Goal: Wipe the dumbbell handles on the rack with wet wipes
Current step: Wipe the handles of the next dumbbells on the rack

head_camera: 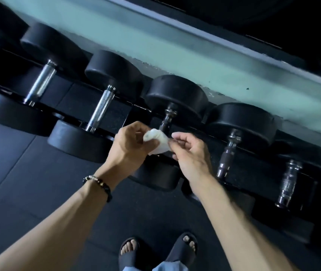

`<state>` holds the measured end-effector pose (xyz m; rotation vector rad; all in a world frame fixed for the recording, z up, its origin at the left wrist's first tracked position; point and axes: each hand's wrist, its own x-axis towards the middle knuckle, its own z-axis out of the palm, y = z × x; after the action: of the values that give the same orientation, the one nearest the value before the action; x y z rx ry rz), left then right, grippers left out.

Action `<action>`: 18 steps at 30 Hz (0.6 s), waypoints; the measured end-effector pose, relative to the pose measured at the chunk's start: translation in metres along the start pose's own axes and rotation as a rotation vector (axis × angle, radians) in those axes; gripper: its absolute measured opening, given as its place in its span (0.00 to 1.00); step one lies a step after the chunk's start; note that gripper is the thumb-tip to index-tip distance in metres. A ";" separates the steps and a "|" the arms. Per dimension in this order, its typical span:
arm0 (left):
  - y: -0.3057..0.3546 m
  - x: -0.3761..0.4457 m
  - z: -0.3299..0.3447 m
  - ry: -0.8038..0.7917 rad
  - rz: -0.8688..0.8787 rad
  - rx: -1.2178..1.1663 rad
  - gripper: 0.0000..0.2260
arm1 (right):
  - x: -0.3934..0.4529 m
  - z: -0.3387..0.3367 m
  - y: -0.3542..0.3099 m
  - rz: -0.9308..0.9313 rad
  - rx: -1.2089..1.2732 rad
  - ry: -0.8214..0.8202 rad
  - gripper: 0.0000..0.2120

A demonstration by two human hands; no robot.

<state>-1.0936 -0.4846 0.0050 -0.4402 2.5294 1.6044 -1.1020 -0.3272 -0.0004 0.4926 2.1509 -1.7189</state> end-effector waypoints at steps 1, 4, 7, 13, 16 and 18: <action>-0.002 0.004 -0.003 0.050 -0.027 0.016 0.10 | -0.001 0.003 0.008 -0.019 -0.062 0.095 0.11; -0.014 0.027 -0.010 0.139 -0.117 0.144 0.10 | -0.006 0.018 0.033 -0.070 -0.263 0.236 0.10; -0.027 0.056 -0.006 0.036 -0.151 0.269 0.10 | -0.013 0.049 0.049 -0.005 -0.306 0.282 0.12; -0.031 0.100 0.028 -0.260 -0.056 0.214 0.11 | -0.012 0.076 0.061 -0.099 -0.331 0.536 0.29; -0.029 0.095 0.044 -0.581 -0.021 0.410 0.29 | -0.011 0.075 0.063 -0.109 -0.326 0.537 0.28; -0.027 0.085 0.043 -0.768 -0.006 0.503 0.37 | -0.010 0.076 0.066 -0.114 -0.334 0.542 0.25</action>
<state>-1.1688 -0.4717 -0.0583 0.1963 2.1648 0.8248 -1.0582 -0.3880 -0.0680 0.8261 2.8236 -1.3363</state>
